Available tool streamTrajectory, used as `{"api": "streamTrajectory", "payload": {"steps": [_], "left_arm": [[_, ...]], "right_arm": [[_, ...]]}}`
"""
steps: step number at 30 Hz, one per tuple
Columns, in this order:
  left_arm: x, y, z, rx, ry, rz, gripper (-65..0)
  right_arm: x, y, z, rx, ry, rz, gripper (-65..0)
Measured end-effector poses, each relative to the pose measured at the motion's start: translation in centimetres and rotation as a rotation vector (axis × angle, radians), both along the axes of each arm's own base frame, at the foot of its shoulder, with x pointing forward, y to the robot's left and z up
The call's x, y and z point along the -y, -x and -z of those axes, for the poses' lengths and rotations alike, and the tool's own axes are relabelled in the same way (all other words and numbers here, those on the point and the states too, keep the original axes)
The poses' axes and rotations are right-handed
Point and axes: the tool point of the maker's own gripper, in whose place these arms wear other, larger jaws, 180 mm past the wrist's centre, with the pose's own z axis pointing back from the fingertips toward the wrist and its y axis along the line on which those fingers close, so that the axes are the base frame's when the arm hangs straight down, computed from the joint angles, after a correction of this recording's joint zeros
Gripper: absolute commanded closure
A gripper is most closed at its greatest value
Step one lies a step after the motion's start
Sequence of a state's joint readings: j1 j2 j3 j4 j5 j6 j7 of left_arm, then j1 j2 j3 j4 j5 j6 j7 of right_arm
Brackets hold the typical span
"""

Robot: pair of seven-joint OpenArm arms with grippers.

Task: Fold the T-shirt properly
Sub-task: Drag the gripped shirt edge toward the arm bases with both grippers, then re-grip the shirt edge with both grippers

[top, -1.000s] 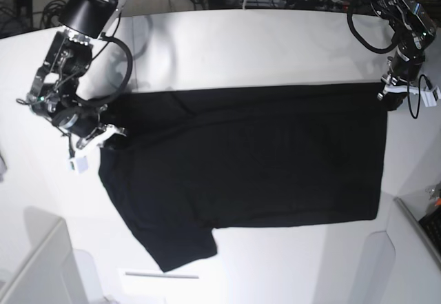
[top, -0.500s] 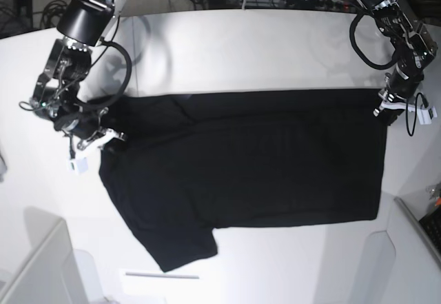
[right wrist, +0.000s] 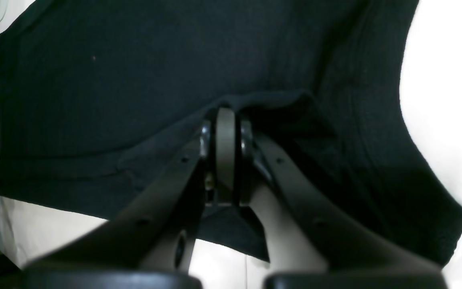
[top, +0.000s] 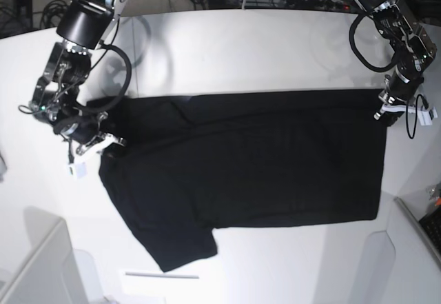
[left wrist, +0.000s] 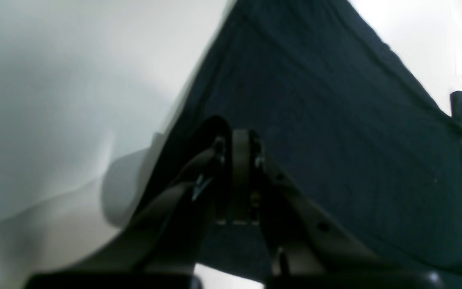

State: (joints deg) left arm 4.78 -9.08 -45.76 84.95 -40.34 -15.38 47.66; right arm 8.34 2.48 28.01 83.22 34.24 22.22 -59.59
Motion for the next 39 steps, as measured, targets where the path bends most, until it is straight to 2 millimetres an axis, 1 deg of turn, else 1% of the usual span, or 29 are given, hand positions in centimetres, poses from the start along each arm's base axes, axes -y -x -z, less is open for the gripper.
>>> {"api": "streamTrajectory", "payload": {"steps": [2, 5, 6, 8, 10, 13, 16, 18, 20, 22, 23, 24, 25, 26, 27, 28, 29, 30, 31, 33, 36, 37, 39], "left_arm": [[0.0, -0.1, -0.1, 0.003, -0.001, 0.001, 0.0], [0.0, -0.1, -0.2, 0.005, -0.003, 0.001, 0.0], [0.0, -0.1, -0.2, 0.005, -0.003, 0.001, 0.0], [-0.1, -0.1, -0.2, 0.005, -0.004, 0.001, -9.1], [-0.1, -0.2, -0.3, 0.007, -0.005, 0.000, -19.3], [-0.2, -0.9, -0.8, 0.025, -0.002, -0.006, -32.3], [-0.7, -2.2, -2.1, 0.066, -0.010, -0.006, -41.6], [-1.1, -2.8, -2.8, 0.084, -0.022, -0.011, -44.6], [-1.5, -3.4, -3.6, 0.101, -0.033, -0.009, -44.9], [-1.9, -3.7, -4.8, 0.117, -0.057, -0.001, -44.9], [-2.1, -3.5, -5.5, 0.126, -0.083, 0.003, -44.9], [-2.3, -3.0, -6.3, 0.142, -0.098, 0.004, -44.9], [-2.7, -1.9, -6.7, 0.160, -0.100, -0.006, -44.9], [-3.4, -0.6, -6.5, 0.162, -0.094, -0.028, -44.9], [-4.1, 1.2, -5.6, 0.131, -0.085, -0.061, -44.9], [-4.9, 3.2, -4.2, 0.079, -0.071, -0.105, -44.9], [-5.3, 5.1, -2.6, 0.029, -0.056, -0.130, -44.9], [-5.2, 6.6, -1.3, -0.015, -0.036, -0.144, -44.9], [-5.1, 7.6, -0.3, -0.046, -0.026, -0.144, -44.9], [-4.6, 8.1, 0.6, -0.064, -0.003, -0.137, -44.9], [-4.6, 8.5, 2.0, -0.079, 0.036, -0.152, -44.9], [-4.6, 8.7, 2.5, -0.091, 0.049, -0.162, -44.9], [-4.5, 9.0, 2.8, -0.095, 0.055, -0.160, -44.8]], "right_arm": [[0.0, 0.0, 0.0, 0.000, 0.000, 0.000, 0.0], [0.0, 0.0, 0.0, 0.001, -0.006, 0.005, -14.1], [-0.1, 0.0, 0.0, 0.001, -0.006, 0.005, -17.4], [0.0, 0.0, 0.0, 0.001, -0.007, 0.006, -23.9], [0.0, 0.0, 0.0, 0.001, -0.007, 0.006, -28.5], [0.0, 0.0, 0.0, 0.003, -0.011, 0.008, -29.7], [0.0, 0.0, -0.1, 0.004, -0.011, 0.010, -30.0], [0.2, 0.0, -0.4, 0.015, -0.004, 0.014, -30.0], [1.1, 0.0, -1.3, 0.046, -0.013, 0.061, -29.9], [3.0, 0.6, -2.6, 0.094, -0.024, 0.160, -29.9], [4.1, 1.5, -3.2, 0.111, -0.020, 0.216, -29.9], [5.2, 2.8, -3.4, 0.113, -0.006, 0.271, -29.9], [6.1, 4.2, -3.4, 0.103, -0.007, 0.337, -30.5], [6.7, 5.5, -3.2, 0.083, -0.005, 0.389, -30.6], [6.6, 6.9, -2.6, 0.051, -0.002, 0.408, -30.6], [6.5, 8.2, -1.8, 0.015, -0.001, 0.416, -30.8], [6.3, 9.2, -1.1, -0.014, -0.001, 0.416, -30.8], [6.0, 9.8, -0.6, -0.034, -0.007, 0.417, -30.8], [5.8, 10.3, -0.2, -0.050, -0.013, 0.420, -30.8], [5.4, 10.6, 0.9, -0.070, -0.048, 0.427, -30.8], [5.1, 11.9, 3.8, -0.164, -0.083, 0.443, -30.8], [4.8, 12.1, 4.5, -0.186, -0.098, 0.443, -30.9], [4.2, 12.3, 5.1, -0.201, -0.126, 0.441, -30.9]]}}
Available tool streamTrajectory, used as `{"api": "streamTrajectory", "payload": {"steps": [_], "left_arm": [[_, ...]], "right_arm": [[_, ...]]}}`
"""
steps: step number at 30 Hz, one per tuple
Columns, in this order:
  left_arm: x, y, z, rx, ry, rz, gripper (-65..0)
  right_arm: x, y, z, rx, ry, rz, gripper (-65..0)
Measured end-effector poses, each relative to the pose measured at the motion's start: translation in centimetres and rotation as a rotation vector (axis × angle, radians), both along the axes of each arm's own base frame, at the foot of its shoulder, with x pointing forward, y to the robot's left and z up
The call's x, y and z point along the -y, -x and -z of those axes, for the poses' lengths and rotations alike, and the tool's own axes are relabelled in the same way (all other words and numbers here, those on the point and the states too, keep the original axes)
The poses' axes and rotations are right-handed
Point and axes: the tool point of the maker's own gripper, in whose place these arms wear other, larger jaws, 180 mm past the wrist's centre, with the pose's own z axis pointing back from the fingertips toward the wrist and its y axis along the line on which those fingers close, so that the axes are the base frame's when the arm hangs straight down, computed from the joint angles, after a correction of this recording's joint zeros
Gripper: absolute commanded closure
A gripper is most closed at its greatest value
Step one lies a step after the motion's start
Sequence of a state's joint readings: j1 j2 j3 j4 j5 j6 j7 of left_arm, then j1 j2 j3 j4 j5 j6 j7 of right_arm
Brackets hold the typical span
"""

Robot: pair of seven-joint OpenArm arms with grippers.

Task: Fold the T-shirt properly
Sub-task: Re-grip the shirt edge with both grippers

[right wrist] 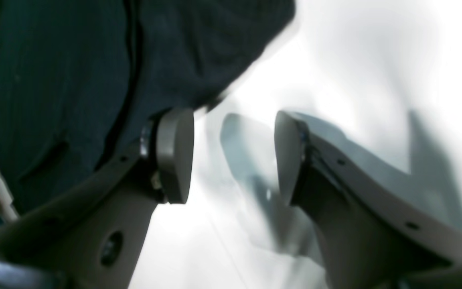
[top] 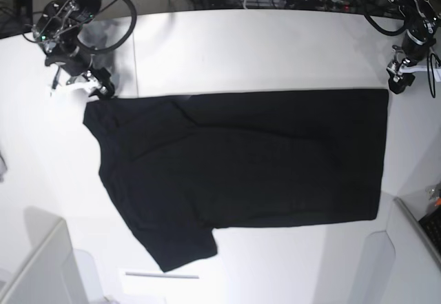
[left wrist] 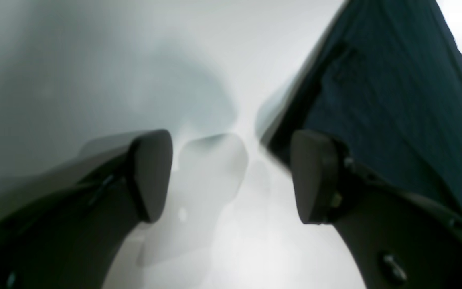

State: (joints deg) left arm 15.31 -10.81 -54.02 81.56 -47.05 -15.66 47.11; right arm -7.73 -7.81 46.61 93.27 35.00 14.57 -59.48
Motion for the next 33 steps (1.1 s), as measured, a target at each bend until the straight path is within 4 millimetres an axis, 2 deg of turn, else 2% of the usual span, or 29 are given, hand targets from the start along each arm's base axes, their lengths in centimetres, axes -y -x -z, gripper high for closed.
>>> {"api": "streamTrajectory", "payload": {"steps": [5, 11, 17, 20, 22, 25, 27, 28, 30, 33], "left_arm": [[0.0, 0.0, 0.0, -0.002, -0.002, -0.001, -44.8], [2.1, -2.5, 0.2, 0.021, 0.009, 0.075, -44.8], [1.9, -5.1, 1.2, 0.095, 0.096, 0.022, -44.6], [2.0, -5.6, 1.4, 0.090, 0.084, 0.035, -44.1], [2.5, -6.4, 1.6, 0.069, 0.054, 0.068, -39.0], [3.4, -6.8, 2.1, 0.049, 0.064, 0.090, -20.1], [3.8, -6.5, 2.6, 0.033, 0.077, 0.090, -3.8], [4.1, -6.5, 2.7, 0.035, 0.085, 0.090, 0.0], [4.1, -6.4, 2.7, 0.037, 0.090, 0.087, 0.0], [4.1, -6.4, 2.7, 0.034, 0.089, 0.089, 0.0]], "right_arm": [[0.2, -1.4, 0.6, 0.067, -0.029, 0.055, -30.9], [0.4, -2.4, 1.0, 0.096, -0.053, 0.107, -30.9], [0.4, -3.1, 0.8, 0.101, -0.049, 0.108, -30.9], [0.5, -3.1, 0.8, 0.099, -0.042, 0.106, -30.9], [0.5, -3.3, 0.7, 0.101, -0.042, 0.105, -30.6], [0.5, -3.5, 0.9, 0.101, -0.049, 0.108, -30.2], [0.5, -3.9, 0.8, 0.106, -0.052, 0.107, -29.9], [0.5, -4.0, 0.7, 0.108, -0.051, 0.110, -29.7], [0.7, -4.0, 0.8, 0.116, -0.045, 0.123, -26.9], [1.2, -3.8, 1.0, 0.109, -0.022, 0.141, -11.7]]}}
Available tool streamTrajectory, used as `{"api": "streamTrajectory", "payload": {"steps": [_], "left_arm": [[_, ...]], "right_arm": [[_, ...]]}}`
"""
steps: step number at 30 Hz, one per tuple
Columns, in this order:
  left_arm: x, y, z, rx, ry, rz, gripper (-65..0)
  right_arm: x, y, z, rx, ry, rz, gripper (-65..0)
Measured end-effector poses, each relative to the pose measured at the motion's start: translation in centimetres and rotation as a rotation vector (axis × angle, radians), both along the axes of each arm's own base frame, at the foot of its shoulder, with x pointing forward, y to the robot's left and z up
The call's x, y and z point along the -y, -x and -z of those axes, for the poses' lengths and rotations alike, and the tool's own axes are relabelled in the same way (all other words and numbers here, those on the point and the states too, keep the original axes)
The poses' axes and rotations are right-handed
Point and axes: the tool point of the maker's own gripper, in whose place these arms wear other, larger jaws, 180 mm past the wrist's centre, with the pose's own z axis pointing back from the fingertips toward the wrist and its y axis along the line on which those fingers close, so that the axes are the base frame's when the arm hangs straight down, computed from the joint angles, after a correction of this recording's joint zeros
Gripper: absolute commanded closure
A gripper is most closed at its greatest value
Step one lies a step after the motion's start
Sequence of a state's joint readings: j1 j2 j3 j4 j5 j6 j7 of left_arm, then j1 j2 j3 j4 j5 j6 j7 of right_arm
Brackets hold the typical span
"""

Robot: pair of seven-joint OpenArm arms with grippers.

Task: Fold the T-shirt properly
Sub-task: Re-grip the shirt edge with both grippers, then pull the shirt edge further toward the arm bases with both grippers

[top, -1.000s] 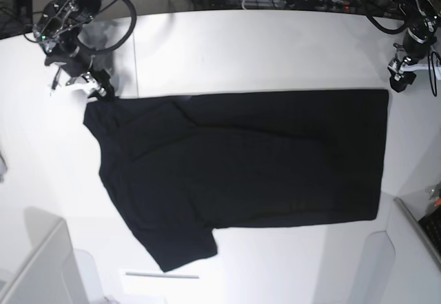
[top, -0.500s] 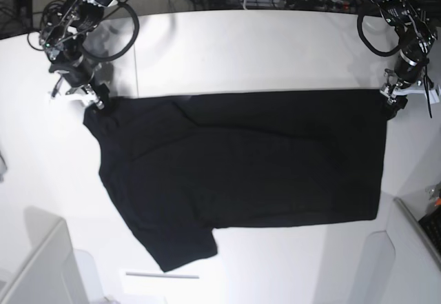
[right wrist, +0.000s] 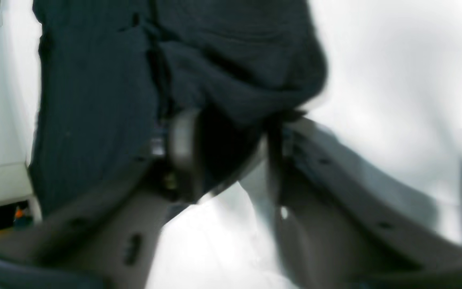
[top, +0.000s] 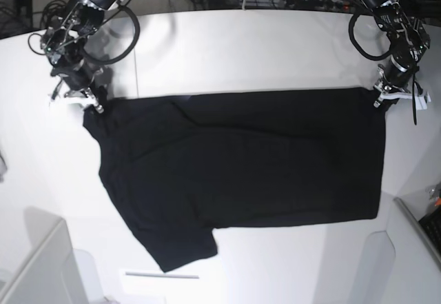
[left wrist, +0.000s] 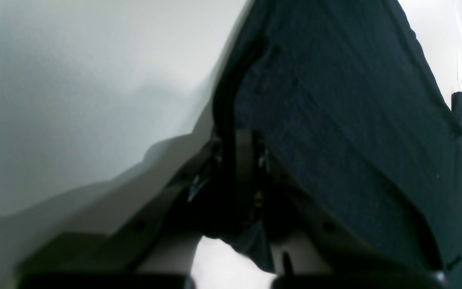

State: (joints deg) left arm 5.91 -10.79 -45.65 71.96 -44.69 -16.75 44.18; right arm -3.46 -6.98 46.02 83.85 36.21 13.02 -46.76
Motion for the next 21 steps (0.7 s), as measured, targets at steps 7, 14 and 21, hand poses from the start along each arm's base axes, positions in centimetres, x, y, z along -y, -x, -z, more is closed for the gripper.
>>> {"api": "streamTrajectory", "payload": {"steps": [7, 14, 21], "left_arm": [[0.0, 0.0, -0.1, -0.003, -0.007, 0.007, 0.0], [-1.0, 1.9, -0.1, -0.050, -0.051, 0.062, 0.0], [-0.9, 4.6, -0.4, -0.110, -0.113, 0.118, 0.0]], "right_arm": [[0.4, 0.5, 0.1, -0.011, 0.015, 0.012, 0.0], [1.2, 3.3, -0.9, -0.038, 0.085, -0.004, 0.0], [1.3, 6.2, -1.2, -0.100, 0.109, -0.042, 0.0]]}}
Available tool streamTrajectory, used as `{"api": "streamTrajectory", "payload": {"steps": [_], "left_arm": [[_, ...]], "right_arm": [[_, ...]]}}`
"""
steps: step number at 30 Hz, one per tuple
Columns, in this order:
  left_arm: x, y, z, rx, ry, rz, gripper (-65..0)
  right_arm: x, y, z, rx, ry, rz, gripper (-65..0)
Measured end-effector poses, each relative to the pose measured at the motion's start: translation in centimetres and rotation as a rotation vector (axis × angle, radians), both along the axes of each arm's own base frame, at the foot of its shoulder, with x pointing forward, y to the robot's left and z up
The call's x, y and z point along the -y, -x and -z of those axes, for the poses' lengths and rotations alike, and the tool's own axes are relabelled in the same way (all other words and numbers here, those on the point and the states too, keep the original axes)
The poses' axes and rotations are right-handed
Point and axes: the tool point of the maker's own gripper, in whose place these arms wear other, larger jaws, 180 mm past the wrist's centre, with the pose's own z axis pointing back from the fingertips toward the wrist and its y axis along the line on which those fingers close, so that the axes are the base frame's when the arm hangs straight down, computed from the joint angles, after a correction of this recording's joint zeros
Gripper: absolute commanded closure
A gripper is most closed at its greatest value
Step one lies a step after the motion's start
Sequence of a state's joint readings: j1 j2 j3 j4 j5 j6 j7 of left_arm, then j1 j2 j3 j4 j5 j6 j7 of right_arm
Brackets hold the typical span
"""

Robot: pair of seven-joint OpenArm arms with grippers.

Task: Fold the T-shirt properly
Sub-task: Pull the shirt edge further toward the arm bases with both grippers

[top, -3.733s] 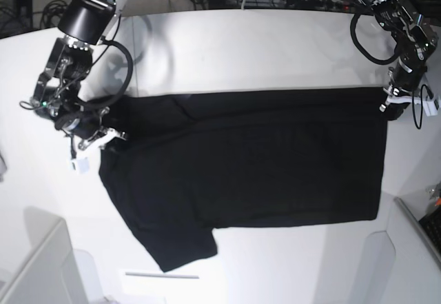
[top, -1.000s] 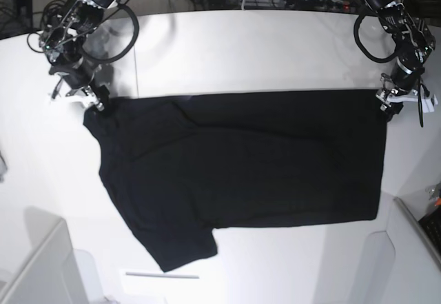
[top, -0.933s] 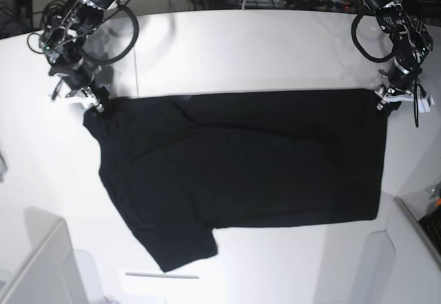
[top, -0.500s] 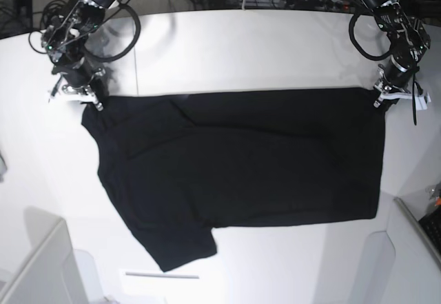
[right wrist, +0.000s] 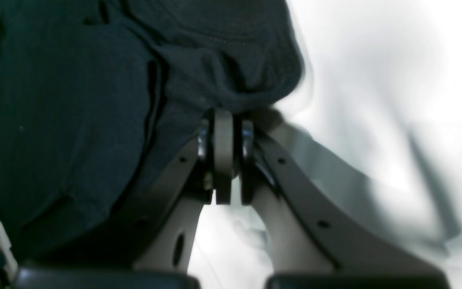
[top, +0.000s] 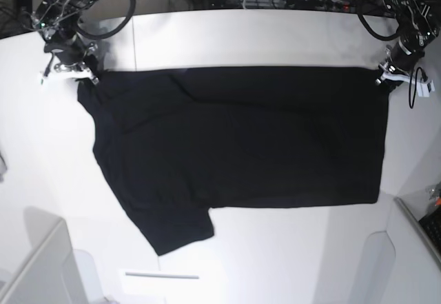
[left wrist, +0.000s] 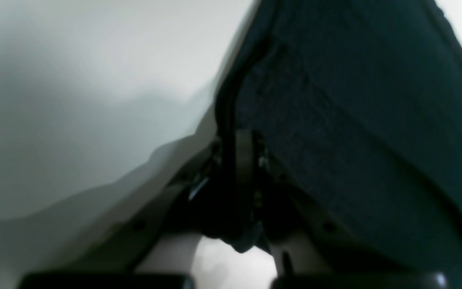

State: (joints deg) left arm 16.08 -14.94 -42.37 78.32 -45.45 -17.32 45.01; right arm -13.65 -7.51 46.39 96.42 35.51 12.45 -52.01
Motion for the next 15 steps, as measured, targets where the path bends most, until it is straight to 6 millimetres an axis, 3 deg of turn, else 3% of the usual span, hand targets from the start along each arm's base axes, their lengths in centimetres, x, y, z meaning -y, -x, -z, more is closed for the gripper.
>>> {"api": "streamTrajectory", "payload": {"steps": [8, 15], "left_arm": [[0.9, 3.1, -0.6, -0.080, -0.064, 0.065, 0.0], [0.8, 3.9, -0.5, -0.093, -0.071, 0.066, 0.0]], "right_arm": [[0.7, 3.2, -1.2, -0.033, 0.071, -0.018, 0.0], [-0.1, 4.9, -1.2, -0.010, -0.005, 0.004, 0.0]]}}
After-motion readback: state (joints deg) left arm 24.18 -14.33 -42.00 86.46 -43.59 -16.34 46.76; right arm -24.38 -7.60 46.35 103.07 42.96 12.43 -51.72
